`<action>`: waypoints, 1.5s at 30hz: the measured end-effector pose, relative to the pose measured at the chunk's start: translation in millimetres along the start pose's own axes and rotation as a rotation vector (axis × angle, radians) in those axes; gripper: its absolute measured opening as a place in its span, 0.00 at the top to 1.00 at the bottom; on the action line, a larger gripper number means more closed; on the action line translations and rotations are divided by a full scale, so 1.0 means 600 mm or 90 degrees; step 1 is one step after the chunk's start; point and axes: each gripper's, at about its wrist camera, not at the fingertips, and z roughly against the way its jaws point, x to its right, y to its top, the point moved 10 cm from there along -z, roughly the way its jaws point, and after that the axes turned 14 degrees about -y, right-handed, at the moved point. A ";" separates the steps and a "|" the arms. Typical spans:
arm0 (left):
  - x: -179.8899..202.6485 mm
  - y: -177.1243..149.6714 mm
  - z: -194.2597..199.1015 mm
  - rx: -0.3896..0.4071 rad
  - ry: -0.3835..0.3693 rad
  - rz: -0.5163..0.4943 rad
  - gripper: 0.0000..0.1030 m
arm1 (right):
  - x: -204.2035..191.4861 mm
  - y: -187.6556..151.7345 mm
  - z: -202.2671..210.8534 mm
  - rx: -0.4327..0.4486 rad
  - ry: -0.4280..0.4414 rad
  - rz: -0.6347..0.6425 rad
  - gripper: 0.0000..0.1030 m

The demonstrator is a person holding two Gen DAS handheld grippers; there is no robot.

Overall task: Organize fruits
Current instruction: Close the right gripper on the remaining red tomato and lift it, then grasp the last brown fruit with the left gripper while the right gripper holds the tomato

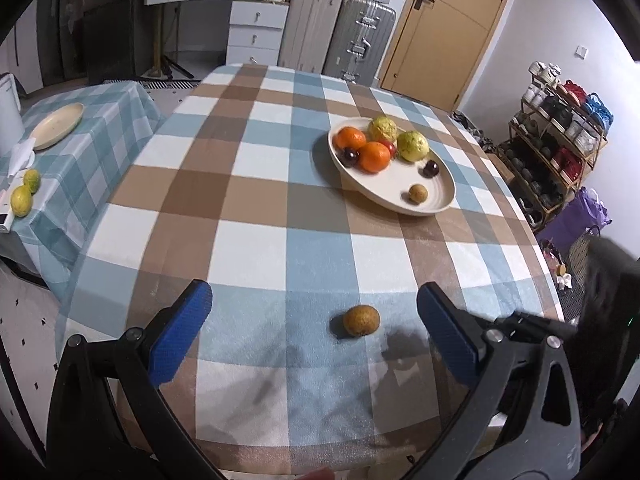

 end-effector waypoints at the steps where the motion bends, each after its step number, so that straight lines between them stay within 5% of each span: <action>1: 0.000 -0.002 -0.005 -0.006 0.001 0.000 0.01 | 0.008 0.005 0.007 0.008 0.001 -0.011 0.73; 20: 0.030 -0.044 -0.113 -0.097 0.064 -0.070 0.03 | 0.135 0.056 0.107 0.106 -0.036 -0.143 0.73; 25: 0.038 -0.057 -0.129 -0.123 0.059 -0.087 0.30 | 0.143 0.055 0.115 0.111 -0.031 -0.155 0.73; 39: 0.059 -0.074 -0.136 -0.147 0.029 -0.113 0.75 | 0.142 0.055 0.117 0.111 -0.018 -0.164 0.73; 45: 0.066 -0.075 -0.136 -0.147 0.021 -0.126 0.75 | 0.142 0.054 0.116 0.110 -0.018 -0.166 0.73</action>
